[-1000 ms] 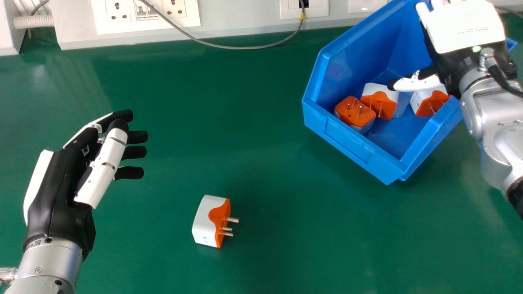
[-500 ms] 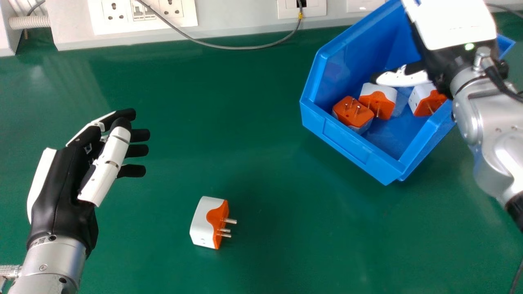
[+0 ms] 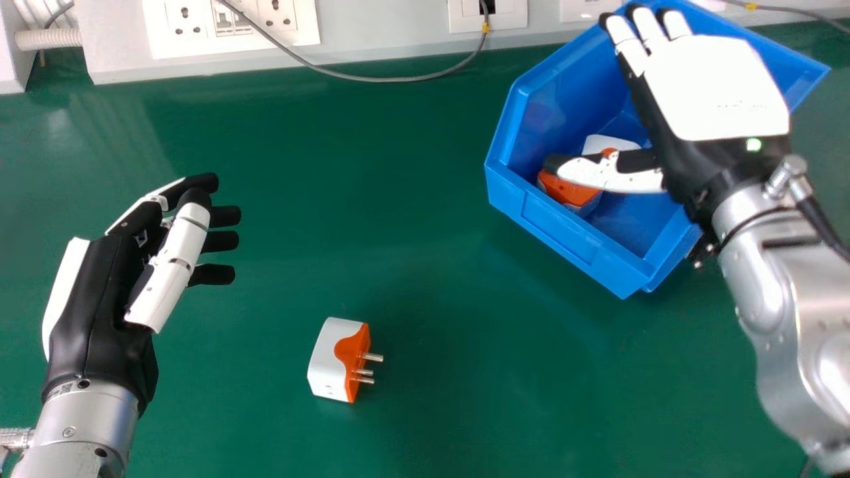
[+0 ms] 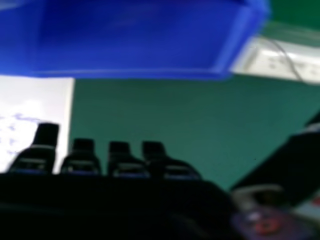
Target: Pick all objects and put in blue box
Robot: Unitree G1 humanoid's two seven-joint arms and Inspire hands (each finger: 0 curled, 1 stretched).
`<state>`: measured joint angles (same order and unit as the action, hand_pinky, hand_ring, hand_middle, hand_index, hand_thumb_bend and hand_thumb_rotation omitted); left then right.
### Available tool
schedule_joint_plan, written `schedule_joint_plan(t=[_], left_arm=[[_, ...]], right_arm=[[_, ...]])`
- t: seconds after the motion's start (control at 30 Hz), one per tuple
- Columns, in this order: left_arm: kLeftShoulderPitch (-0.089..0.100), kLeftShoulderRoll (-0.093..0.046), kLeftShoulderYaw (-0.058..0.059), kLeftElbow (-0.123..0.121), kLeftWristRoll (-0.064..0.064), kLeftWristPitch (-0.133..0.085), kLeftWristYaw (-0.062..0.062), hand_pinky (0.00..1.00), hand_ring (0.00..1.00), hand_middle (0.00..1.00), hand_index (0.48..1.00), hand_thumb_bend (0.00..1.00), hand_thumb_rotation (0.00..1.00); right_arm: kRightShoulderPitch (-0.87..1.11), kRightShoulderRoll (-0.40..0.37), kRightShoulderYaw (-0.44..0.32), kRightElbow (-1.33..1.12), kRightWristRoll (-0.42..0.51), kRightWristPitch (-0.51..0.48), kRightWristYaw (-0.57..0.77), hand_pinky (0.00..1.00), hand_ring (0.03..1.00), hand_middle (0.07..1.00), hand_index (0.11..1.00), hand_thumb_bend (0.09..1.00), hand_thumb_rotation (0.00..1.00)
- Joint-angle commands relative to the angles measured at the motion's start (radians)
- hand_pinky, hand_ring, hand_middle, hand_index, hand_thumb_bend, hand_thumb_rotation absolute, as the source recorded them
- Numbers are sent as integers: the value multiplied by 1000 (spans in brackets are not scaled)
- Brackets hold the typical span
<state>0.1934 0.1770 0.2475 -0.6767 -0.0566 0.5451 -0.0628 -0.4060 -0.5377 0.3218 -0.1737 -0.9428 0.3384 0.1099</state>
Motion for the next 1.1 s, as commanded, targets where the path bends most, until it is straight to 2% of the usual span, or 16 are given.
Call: schedule_joint_plan(t=[0.0, 0.17, 0.37, 0.47, 0.57, 0.83, 1.07], left_arm=[[-8, 13, 4, -2, 10, -24, 1, 606, 709, 719, 785, 263, 681], [-14, 12, 4, 13, 13, -33, 1, 607, 710, 720, 784, 267, 684], [-17, 10, -1, 23, 16, -43, 3, 604, 711, 719, 786, 268, 686], [-16, 7, -3, 23, 17, -48, 5, 605, 711, 719, 785, 270, 686], [-15, 7, -9, 25, 23, -57, 7, 605, 712, 719, 783, 274, 688], [-3, 4, -19, 9, 41, -70, 13, 607, 710, 709, 768, 286, 707], [-2, 1, -20, 15, 50, -80, 19, 604, 704, 705, 763, 282, 714]], right_arm=[[28, 20, -29, -87, -18, 7, 1, 915, 989, 1000, 970, 489, 734], [118, 70, -35, -195, -48, 11, -9, 916, 988, 1000, 973, 471, 721], [248, 166, -24, -321, -82, 6, -39, 921, 988, 1000, 978, 444, 695], [337, 224, 7, -371, -87, -28, -93, 923, 989, 1000, 979, 441, 696], [420, 259, 34, -405, -82, -79, -137, 924, 989, 1000, 980, 441, 702], [599, 280, 88, -448, -36, -244, -181, 921, 983, 1000, 978, 442, 724], [709, 281, 130, -441, -50, -339, -189, 910, 982, 995, 963, 431, 734]])
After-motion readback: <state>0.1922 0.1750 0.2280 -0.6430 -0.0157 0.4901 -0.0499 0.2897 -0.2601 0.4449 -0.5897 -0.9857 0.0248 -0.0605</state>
